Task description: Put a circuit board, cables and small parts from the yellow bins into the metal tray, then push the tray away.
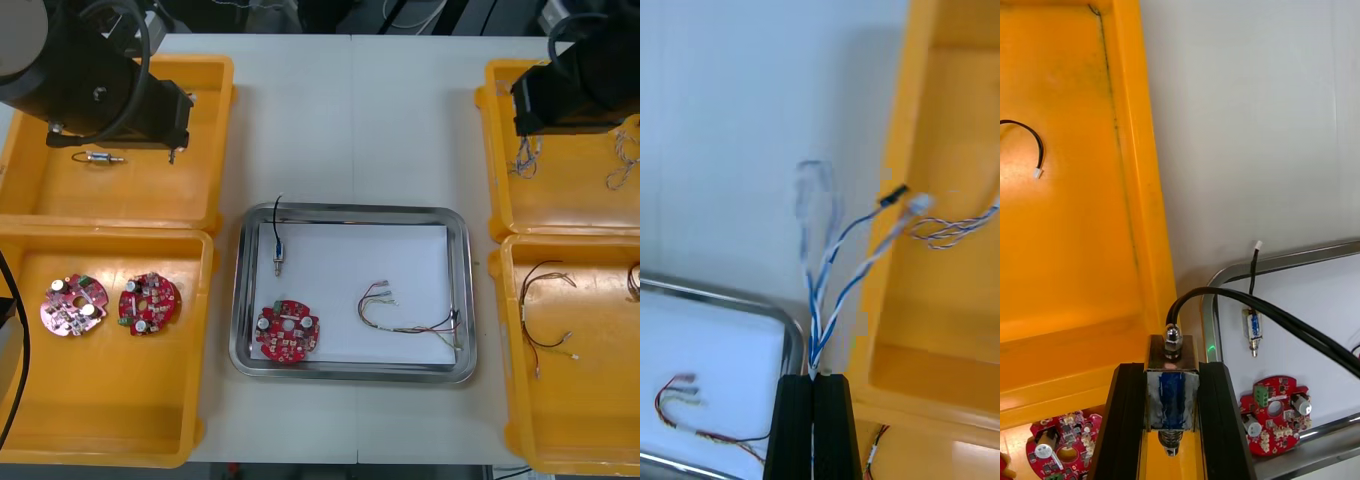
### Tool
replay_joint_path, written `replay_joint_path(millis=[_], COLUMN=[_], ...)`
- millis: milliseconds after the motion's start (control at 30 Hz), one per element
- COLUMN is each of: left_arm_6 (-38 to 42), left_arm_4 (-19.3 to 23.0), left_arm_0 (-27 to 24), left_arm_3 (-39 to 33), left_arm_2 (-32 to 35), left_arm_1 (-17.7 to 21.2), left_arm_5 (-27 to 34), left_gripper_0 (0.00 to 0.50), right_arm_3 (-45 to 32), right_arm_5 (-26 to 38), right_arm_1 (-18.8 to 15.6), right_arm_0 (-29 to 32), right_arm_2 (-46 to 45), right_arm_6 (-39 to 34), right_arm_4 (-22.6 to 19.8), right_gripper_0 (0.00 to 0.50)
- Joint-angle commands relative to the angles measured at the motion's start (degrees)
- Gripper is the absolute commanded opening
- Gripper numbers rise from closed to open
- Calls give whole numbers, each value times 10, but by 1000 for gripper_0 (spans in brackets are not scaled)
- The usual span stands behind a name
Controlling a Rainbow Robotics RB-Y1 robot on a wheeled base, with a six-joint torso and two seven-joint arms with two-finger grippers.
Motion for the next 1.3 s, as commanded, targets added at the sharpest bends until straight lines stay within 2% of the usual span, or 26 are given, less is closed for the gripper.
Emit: replay_joint_path(millis=[33,167,367,467,767,900,1133,1300], left_arm_6=[48,50,54,54,55,60,70,73], left_arm_4=[10,15,22,22,24,25,29,35], left_arm_0=[8,8,8,8,8,5,1,-1], left_arm_3=[-22,-22,-22,-23,-22,-22,-23,-23], left_arm_2=[-14,-16,-16,-16,-16,-26,-45,-45], left_arm_1=[24,27,30,31,31,32,39,41], left_arm_5=[4,4,4,4,4,4,4,4], left_gripper_0=[0,0,0,0,0,0,0,0], right_arm_3=[-66,-119,-176,-190,-182,-179,-179,-154], right_arm_5=[1,1,1,1,1,1,-43,-81], right_arm_1=[-26,-26,-27,-27,-27,-24,-9,1], right_arm_0=[4,12,33,45,66,66,66,68], right_arm_2=[47,76,122,143,184,224,278,298], right_arm_6=[28,36,52,91,228,284,368,420], right_arm_4=[-40,-58,-53,-41,-11,19,71,88], right_gripper_0=[0,0,0,0,0,0,0,0])
